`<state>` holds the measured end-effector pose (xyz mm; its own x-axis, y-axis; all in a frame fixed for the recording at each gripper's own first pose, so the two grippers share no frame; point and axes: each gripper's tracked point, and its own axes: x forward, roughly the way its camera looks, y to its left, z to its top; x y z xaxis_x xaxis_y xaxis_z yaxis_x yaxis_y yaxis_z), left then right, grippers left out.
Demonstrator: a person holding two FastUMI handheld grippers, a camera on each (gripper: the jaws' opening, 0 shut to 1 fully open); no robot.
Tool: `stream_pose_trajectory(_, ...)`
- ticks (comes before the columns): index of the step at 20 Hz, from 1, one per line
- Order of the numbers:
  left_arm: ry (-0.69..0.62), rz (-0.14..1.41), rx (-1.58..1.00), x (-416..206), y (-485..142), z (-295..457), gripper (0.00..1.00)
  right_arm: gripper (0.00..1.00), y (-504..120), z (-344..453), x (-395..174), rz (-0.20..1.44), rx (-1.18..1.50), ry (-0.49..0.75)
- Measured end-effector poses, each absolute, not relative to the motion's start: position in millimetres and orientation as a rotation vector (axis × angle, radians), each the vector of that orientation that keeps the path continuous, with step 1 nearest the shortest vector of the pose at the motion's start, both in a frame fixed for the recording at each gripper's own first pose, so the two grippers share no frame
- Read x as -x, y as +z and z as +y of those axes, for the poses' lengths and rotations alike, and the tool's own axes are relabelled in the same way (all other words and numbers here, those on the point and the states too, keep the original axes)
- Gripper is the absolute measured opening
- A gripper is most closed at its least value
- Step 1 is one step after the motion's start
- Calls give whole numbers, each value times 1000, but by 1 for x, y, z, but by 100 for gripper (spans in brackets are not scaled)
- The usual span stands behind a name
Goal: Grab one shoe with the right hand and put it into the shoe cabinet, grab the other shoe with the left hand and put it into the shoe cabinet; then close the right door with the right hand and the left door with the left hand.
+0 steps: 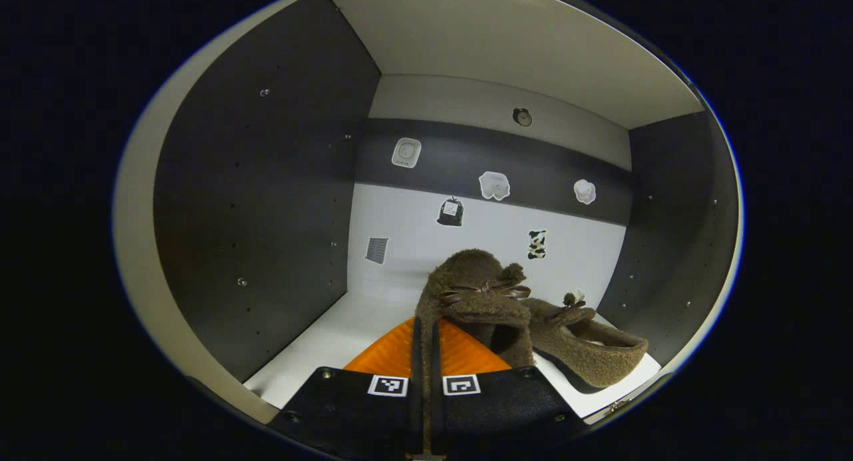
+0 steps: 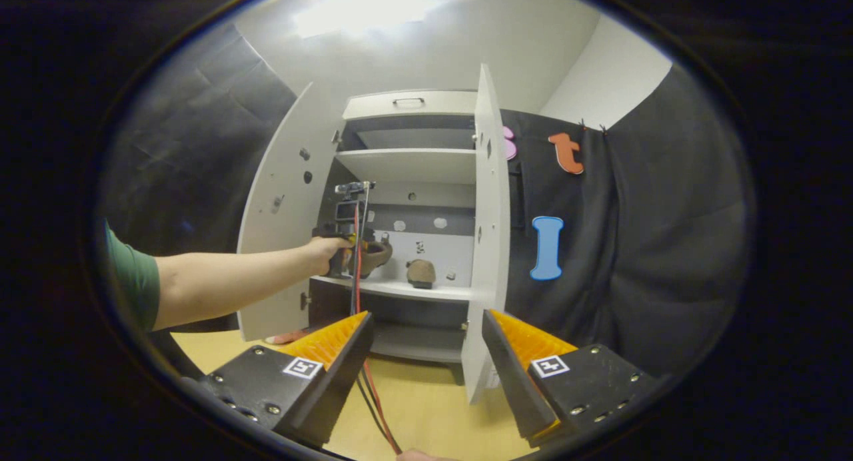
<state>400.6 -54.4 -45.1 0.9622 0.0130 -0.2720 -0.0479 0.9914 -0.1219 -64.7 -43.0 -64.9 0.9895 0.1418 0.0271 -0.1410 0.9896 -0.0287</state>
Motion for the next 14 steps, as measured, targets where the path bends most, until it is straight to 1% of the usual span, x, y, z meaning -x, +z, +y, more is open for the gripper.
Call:
stream_pose_trajectory(1, 23, 281, 111, -400, -46, -56, 6, 98, -67, -44, 63, -24, 11, 136)
stream_pose_trajectory(2, 5, 281, 106, -400, -44, -60, 10, 98, -67, -44, 60, -24, -8, 139)
stream_pose_trajectory(3, -4, 260, 97, -403, -39, -61, 11, 99, -67, -44, 58, -24, -28, 139)
stream_pose_trajectory(5, -42, 232, 72, -394, -24, -66, 55, 98, -70, -46, 55, -6, -49, 129)
stream_pose_trajectory(7, -30, 210, 33, -377, -9, -57, 99, 99, -69, -48, 54, 1, -52, 117)
stream_pose_trajectory(8, -19, 200, 11, -371, -3, -52, 96, 98, -66, -50, 55, -3, -48, 109)
stream_pose_trajectory(9, -23, 194, 3, -360, 4, -50, 98, 98, -64, -53, 56, -9, -44, 97)
stream_pose_trajectory(12, -70, 202, 30, -316, 16, -55, 96, 98, -54, -60, 61, -27, -38, 71)
stream_pose_trajectory(14, -94, 170, 32, -288, 33, -53, 97, 99, -48, -60, 63, -33, -66, 70)
